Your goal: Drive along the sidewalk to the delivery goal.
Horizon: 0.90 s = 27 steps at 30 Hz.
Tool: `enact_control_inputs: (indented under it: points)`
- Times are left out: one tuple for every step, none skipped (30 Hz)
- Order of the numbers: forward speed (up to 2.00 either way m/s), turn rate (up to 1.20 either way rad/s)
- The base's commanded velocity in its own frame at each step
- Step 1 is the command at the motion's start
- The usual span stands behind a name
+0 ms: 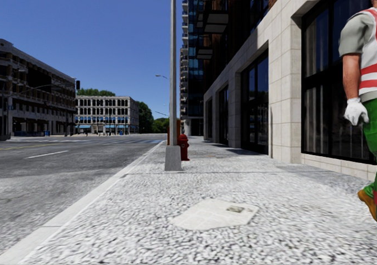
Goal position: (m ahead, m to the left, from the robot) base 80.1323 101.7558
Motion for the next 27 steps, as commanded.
enact_control_inputs:
  points:
    - [1.64,-0.48]
    - [1.64,-0.47]
    - [1.64,-0.45]
    - [1.64,-0.45]
    - [1.64,-0.44]
    - [1.64,-0.43]
    - [1.64,-0.43]
    - [1.64,-0.43]
    - [1.64,-0.43]
    - [1.64,-0.43]
    - [1.64,-0.43]
    - [1.64,-0.43]
    - [1.64,-0.43]
    - [1.64,-0.43]
    - [1.64,-0.43]
    - [1.64,-0.43]
    - [1.64,-0.43]
    - [1.65,-0.43]
    - [1.74,-0.43]
    - [1.74,-0.43]
    - [2.00,-0.43]
    - [2.00,-0.32]
    - [2.00,0.00]
    - [2.00,0.00]
    - [2.00,0.00]
    - [2.00,0.00]
    - [2.00,0.00]
